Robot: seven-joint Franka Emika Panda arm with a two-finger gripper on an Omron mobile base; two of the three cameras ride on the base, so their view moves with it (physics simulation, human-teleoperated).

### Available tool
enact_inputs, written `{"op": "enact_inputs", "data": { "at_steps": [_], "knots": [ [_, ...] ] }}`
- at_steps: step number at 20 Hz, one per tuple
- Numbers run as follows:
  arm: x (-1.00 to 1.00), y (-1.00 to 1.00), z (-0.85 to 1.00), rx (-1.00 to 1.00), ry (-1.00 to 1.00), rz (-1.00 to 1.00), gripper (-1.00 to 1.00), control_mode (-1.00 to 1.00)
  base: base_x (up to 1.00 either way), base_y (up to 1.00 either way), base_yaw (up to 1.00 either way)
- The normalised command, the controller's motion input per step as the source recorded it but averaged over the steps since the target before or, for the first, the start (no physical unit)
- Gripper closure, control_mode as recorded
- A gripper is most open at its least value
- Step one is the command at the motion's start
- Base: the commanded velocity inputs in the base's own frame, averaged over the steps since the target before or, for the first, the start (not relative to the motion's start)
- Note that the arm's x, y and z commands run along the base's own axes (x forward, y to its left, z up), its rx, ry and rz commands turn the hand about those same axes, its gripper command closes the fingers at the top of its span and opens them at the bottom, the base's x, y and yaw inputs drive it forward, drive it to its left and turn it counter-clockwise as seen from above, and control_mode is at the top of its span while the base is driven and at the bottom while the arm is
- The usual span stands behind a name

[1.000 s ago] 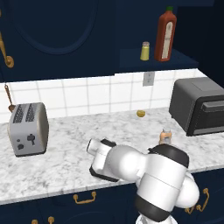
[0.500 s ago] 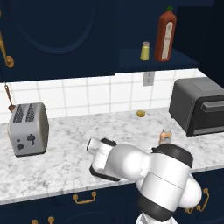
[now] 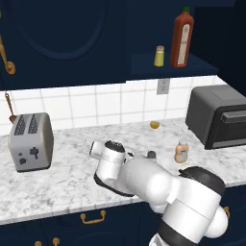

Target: Put the shaker and condiment bottle from the counter next to their counterparts in the cabinet.

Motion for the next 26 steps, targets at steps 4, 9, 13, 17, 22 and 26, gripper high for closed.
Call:
{"op": "enact_inputs", "data": {
  "at_steps": [4,9,13,17,22,26],
  "knots": [
    [0.00,-0.02,0.69,-0.02,-0.06,0.32,1.00,-1.00,0.00,0.00,0.00],
    [0.00,-0.14,0.99,-0.06,-0.12,0.28,1.00,-1.00,0.00,0.00,0.00],
    [0.00,-0.16,1.00,-0.05,-0.10,0.28,1.00,-1.00,0.00,0.00,0.00],
    [0.00,-0.17,1.00,-0.03,-0.10,0.28,1.00,-1.00,0.00,0.00,0.00],
    [0.00,-0.05,1.00,0.00,-0.04,0.27,1.00,-1.00,0.00,0.00,0.00],
    [0.00,0.00,1.00,0.00,0.00,0.24,1.00,-1.00,0.00,0.00,0.00]
  ]
}}
